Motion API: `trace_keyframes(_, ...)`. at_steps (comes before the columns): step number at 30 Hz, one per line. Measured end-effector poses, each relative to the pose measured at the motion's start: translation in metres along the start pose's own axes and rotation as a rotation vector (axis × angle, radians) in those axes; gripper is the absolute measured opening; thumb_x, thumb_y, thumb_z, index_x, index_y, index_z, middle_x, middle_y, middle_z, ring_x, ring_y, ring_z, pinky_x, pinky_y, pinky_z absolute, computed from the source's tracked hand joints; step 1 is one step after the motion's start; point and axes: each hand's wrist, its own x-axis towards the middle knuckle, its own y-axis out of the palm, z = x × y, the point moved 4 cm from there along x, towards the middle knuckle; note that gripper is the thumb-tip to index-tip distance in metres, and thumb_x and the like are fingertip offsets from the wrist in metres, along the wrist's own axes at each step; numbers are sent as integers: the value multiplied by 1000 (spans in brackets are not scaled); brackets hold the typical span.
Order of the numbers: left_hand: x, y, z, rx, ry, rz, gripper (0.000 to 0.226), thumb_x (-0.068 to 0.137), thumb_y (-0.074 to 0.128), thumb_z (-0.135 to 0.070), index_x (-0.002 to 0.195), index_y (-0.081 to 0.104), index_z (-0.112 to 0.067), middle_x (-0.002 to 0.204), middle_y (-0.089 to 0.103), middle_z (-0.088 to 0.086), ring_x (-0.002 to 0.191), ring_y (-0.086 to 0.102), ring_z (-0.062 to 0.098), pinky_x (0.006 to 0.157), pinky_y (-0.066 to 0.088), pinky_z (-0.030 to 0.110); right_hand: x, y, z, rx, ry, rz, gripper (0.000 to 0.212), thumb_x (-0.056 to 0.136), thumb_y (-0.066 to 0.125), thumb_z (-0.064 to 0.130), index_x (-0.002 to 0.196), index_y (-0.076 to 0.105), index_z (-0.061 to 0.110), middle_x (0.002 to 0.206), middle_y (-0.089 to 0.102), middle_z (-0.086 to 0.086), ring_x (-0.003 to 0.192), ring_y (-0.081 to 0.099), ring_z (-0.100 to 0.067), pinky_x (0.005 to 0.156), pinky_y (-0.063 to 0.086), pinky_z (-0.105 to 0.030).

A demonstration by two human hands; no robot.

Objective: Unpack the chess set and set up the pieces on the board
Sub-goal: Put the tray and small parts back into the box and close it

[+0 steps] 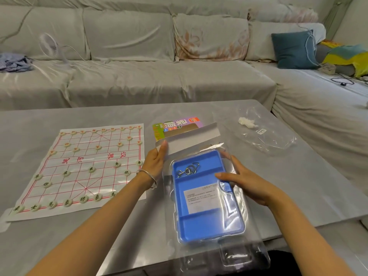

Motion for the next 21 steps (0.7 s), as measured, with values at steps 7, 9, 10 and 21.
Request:
trace_keyframes(7, 1, 0, 1, -24, -25, -12, 29, 99, 26, -34, 112, 50, -22, 101, 57, -7, 86, 56, -1, 64, 47, 6, 2, 5, 1, 58, -40, 17, 68, 80, 66, 25, 136, 31, 44, 125, 57, 8, 101, 66, -13, 78, 55, -25)
trace_keyframes(9, 1, 0, 1, -35, -25, -17, 28, 99, 27, -35, 112, 49, -23, 101, 57, -8, 85, 55, -1, 65, 47, 6, 2, 6, 1, 97, -21, 33, 59, 76, 63, 26, 128, 40, 44, 119, 63, 2, 100, 67, -20, 79, 56, -31)
trace_keyframes(10, 1, 0, 0, -37, -24, -21, 28, 99, 27, -35, 111, 49, -24, 100, 57, -9, 85, 55, -2, 64, 47, 6, 2, 7, 1, 105, -13, 40, 55, 77, 61, 26, 126, 43, 40, 117, 65, -1, 100, 67, -22, 79, 57, -32)
trace_keyframes(21, -1, 7, -2, -67, -22, -64, 30, 99, 28, -31, 109, 53, -18, 97, 61, -4, 82, 56, 0, 63, 45, 1, 1, 4, -12, 151, 204, 21, 28, 96, 39, 38, 110, 59, 24, 100, 73, -3, 93, 69, -20, 80, 57, -36)
